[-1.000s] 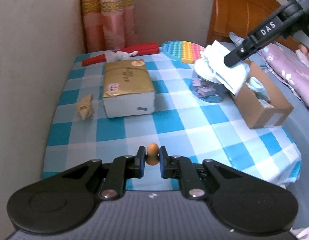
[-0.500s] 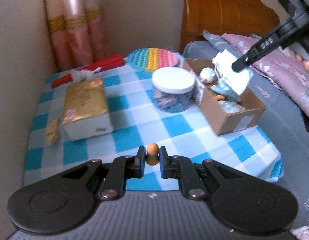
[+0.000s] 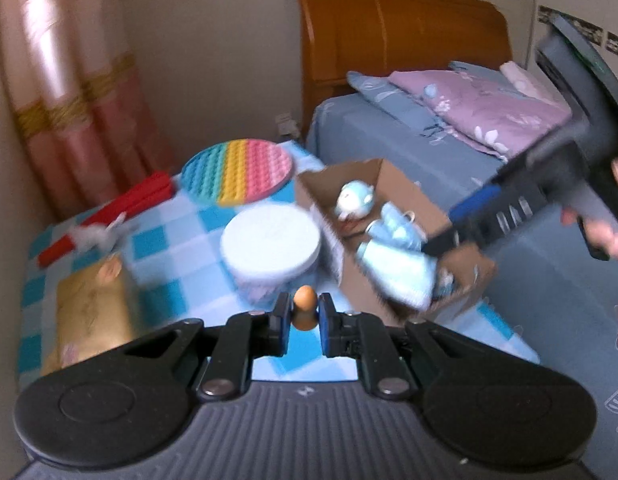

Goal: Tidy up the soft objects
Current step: 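Carry the mask into the box and open the right tool while the left carries the earplug, then lower the orange earplug into the box and open the left tool, then move both tools away from the box back over the table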

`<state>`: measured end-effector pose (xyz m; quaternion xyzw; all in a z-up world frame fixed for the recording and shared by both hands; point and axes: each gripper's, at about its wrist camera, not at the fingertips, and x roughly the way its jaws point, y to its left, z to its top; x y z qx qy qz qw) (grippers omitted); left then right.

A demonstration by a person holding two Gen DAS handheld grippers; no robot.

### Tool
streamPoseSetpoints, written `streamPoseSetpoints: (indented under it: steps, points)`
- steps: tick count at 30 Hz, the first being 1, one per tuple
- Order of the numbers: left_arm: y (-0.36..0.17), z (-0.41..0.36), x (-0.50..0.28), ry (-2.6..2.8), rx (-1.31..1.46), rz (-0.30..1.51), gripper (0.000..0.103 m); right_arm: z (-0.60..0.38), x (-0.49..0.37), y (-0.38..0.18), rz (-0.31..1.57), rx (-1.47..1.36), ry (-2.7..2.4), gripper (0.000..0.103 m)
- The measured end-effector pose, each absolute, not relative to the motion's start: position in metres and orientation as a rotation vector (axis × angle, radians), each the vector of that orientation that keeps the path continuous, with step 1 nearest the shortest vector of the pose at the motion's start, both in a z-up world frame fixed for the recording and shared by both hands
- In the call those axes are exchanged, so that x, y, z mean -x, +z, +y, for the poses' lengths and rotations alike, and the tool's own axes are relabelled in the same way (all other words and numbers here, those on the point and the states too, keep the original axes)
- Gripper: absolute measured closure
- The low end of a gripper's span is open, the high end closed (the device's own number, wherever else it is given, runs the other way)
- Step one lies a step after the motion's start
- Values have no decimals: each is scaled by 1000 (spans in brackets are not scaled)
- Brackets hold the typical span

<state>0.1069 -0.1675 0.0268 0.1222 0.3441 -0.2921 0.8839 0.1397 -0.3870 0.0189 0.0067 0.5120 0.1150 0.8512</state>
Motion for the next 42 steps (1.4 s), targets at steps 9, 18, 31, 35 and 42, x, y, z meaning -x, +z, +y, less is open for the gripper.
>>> streamPoseSetpoints:
  steps: [9,18,31,35,42]
  points:
    - [30,-239,-160,-731,-251,750,91,-399,-116,13,1054,-54,270,15]
    - [17,-273,-190,-727,-234,781,22,-397,-105,9,1050,-77,304,10]
    - [23,-226,-159,-675,-245,763,9,-377,-93,20,1012,-112,325,0]
    - [23,-200,-141,-643,-232,761,3,-366,-86,24,999,-122,325,0]
    - [18,-146,-107,-554,-131,762,2,-331,-67,26,960,-53,319,0]
